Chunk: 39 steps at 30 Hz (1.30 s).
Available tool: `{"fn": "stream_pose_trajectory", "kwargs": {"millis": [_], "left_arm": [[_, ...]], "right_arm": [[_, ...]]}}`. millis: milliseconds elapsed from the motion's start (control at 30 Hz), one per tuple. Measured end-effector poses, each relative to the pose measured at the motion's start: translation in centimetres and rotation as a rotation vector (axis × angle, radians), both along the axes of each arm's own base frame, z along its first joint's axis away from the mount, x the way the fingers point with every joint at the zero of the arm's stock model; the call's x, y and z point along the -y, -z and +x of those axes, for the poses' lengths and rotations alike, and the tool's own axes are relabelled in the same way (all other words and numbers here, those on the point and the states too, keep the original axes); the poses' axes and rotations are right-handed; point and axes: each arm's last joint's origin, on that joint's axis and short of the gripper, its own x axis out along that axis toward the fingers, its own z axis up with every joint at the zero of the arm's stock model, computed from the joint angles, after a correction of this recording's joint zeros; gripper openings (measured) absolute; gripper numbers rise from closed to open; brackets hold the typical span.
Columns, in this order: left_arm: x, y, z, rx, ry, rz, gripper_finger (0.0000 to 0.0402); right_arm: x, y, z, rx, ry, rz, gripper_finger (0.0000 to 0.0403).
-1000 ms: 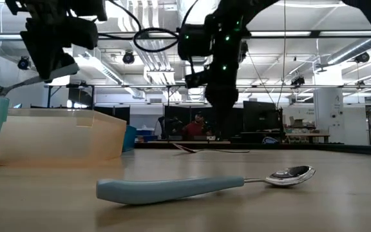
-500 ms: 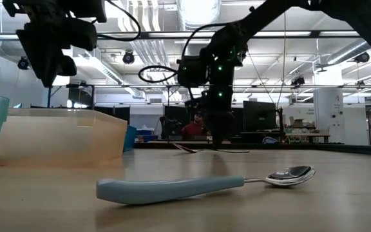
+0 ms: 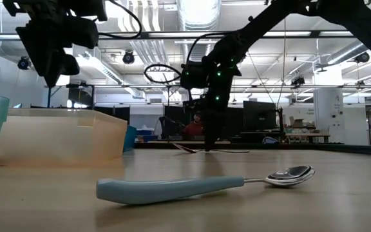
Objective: Sort silverware by color (type)
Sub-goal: Put the violet spoon into the green bin
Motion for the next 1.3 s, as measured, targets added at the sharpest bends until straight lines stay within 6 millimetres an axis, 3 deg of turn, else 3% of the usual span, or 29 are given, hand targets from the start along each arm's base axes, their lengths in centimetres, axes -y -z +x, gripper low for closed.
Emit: {"fn": "stream_pose_trajectory", "kwargs": {"millis": [300, 533, 700, 867, 1100, 1300], "left_arm": [[0.0, 0.0, 0.1, 0.014, 0.000, 0.002, 0.0145], [-0.3, 0.2, 1.2, 0.125, -0.004, 0.036, 0.0145], [-0.6, 0.4, 2.4, 0.265, -0.010, 0.109, 0.0145], [-0.7, 1.6, 3.6, 0.438, 0.024, 0.154, 0.0145], [-0.8, 3.8, 4.8, 0.735, 0.044, 0.215, 0.0136], [-0.9, 4.3, 5.2, 1.082, -0.002, 0.304, 0.0122]], "right_arm": [[0.4, 2.4, 0.1, -0.032, -0.003, 0.087, 0.0118], [0.0, 2.8, 0.0, -0.060, 0.041, 0.124, 0.0020], [-0.1, 2.0, -0.1, -0.043, 0.107, 0.132, 0.0011], [-0.4, -0.5, -0.9, -0.035, 0.135, 0.134, 0.0010], [-1.1, -8.4, -2.2, 0.181, 0.176, 0.043, 0.0009], [-3.5, -14.4, -2.5, 0.463, 0.163, -0.013, 0.0009]]}}
